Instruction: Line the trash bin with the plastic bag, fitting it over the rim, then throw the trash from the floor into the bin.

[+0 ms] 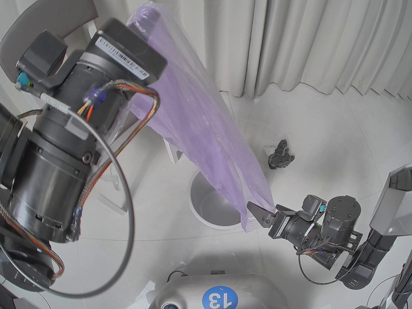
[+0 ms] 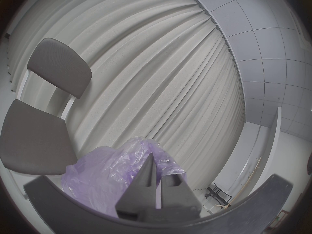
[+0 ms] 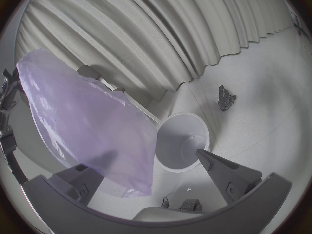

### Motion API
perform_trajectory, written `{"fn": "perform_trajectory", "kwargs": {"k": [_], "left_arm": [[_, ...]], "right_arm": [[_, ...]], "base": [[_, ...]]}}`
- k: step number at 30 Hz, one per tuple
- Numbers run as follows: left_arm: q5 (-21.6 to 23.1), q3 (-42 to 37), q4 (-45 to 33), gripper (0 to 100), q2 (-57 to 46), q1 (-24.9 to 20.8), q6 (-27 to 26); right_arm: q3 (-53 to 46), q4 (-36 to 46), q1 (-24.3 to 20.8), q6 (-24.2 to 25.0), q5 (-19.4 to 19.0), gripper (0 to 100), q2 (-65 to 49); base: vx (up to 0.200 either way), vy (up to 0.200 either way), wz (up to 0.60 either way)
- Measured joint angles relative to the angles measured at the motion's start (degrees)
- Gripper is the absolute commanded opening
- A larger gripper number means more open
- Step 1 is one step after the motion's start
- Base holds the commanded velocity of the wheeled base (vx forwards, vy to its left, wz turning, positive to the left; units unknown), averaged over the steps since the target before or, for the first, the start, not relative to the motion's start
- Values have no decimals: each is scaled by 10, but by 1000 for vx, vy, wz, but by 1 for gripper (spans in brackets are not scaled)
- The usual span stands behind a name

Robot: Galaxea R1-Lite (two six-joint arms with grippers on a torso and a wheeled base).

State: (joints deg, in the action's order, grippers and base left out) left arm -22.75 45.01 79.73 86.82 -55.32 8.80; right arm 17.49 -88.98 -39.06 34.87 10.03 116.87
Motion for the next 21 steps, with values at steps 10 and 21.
{"fn": "perform_trajectory", "kwargs": {"k": [10,21], "left_arm": [[0,-6,1,0,-5,-12,0],[1,-7,1,0,-7,-12,0]], "right_arm": [[10,0,-2,16,6,100,6],[10,0,-4,22,6,100,7]], "base": [[0,0,0],[0,0,0]]}}
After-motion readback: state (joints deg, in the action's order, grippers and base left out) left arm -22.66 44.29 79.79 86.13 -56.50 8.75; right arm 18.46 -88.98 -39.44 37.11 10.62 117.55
